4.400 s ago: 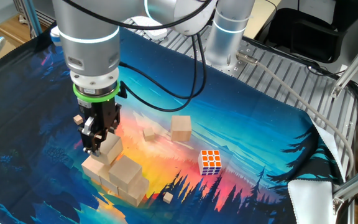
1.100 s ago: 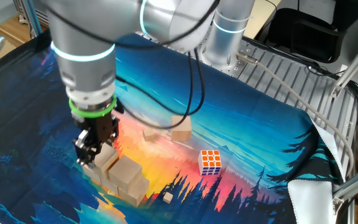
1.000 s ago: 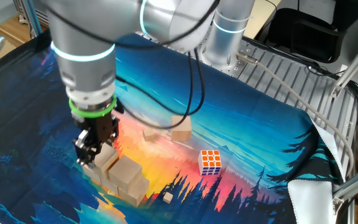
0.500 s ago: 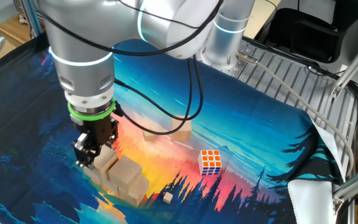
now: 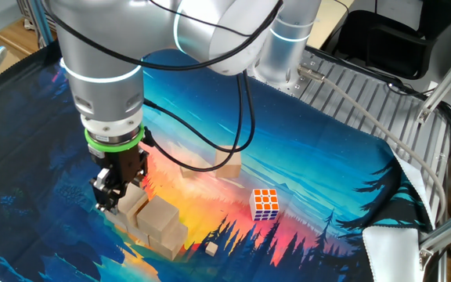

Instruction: Stack the blocks into a pyramid shape

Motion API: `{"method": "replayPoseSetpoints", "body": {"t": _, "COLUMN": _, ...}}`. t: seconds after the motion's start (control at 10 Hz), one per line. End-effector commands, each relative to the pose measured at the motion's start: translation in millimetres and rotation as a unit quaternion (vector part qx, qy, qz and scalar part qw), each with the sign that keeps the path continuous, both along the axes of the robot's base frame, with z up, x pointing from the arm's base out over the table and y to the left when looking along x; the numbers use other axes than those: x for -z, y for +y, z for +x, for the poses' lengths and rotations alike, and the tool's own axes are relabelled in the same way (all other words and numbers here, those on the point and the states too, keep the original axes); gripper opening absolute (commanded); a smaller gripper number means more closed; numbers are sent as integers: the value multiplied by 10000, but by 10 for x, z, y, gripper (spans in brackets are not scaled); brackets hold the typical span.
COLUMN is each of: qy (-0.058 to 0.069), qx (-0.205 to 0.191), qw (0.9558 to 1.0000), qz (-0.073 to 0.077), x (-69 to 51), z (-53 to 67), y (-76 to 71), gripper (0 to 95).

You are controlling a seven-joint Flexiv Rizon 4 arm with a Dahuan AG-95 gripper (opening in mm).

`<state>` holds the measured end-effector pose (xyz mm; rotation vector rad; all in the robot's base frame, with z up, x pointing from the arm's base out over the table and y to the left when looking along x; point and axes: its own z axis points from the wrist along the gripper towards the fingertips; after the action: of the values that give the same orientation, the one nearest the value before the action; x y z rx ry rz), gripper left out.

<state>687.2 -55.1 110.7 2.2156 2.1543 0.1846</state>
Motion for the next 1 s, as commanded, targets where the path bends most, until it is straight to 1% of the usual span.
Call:
{"method": "replayPoseSetpoints", "body": {"t": 0.1, "qy": -4, "qx": 14, "qw": 10000, "qz": 8, "x": -3, "z": -20, "y": 7, "gripper": 0}}
{"method": "replayPoseSetpoints", "body": {"t": 0.3, "qy": 7, "qx": 34, "qw": 10000, "qz": 31, "x": 7, "z": -36, "y": 15, "gripper": 0}}
{"method": "replayPoseSetpoints", "body": {"t": 1.0, "qy": -11, "qx": -32, "qw": 10000, "qz": -17, "x": 31, "z": -33, "y": 25, "gripper": 0}}
